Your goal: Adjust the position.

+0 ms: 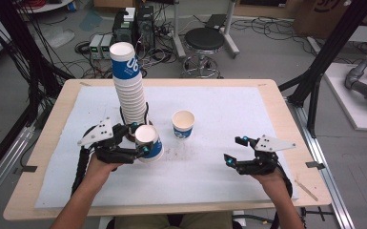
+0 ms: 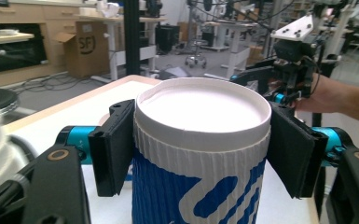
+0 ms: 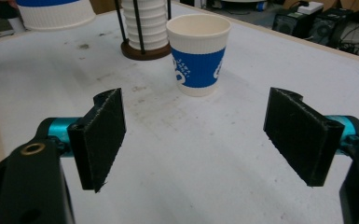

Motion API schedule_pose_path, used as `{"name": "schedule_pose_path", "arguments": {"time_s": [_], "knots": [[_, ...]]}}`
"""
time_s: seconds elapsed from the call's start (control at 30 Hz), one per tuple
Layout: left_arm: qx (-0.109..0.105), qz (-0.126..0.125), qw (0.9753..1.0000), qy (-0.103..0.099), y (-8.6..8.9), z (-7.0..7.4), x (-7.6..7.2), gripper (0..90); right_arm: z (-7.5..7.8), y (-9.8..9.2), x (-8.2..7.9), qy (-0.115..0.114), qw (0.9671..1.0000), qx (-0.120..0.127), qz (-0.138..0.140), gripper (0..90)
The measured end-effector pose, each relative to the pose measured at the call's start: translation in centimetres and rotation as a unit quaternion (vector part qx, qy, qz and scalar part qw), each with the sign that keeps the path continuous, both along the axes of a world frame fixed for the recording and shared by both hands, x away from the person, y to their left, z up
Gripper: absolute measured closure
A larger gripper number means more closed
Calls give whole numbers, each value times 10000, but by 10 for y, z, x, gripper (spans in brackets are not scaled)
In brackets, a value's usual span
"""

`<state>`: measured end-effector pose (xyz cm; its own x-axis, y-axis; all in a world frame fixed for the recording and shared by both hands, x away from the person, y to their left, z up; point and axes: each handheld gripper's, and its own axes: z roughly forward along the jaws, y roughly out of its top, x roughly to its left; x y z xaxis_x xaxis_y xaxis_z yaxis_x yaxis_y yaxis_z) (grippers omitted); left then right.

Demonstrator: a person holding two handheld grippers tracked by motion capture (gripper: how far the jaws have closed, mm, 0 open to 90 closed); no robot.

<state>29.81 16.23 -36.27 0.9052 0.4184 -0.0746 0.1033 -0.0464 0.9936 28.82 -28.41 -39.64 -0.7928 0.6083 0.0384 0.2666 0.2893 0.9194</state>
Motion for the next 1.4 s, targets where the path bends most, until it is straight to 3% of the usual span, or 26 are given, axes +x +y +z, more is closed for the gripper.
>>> {"name": "schedule_pose_path", "arguments": {"time_s": [0.13, 0.27, 0.57, 0.73, 1.4], "knots": [[-107, -181, 9998, 21, -10, 1, 0, 298, 4, 6, -2, -39, 9998, 155, 154, 213], [-69, -355, 9993, 27, -21, 1, 1, 299, 7, 12, -4, -40, 9990, 324, 304, 213], [-30, -705, 9975, 13, -49, -2, 4, 299, 6, 31, -5, -18, 9978, 280, 606, 212], [-19, -818, 9966, 17, -60, -4, 5, 299, 6, 39, -6, 45, 9958, 401, 824, 207], [-88, -1322, 9912, 46, -87, -9, 4, 299, 1, 74, -4, 39, 9875, 390, 1525, 199]]}}
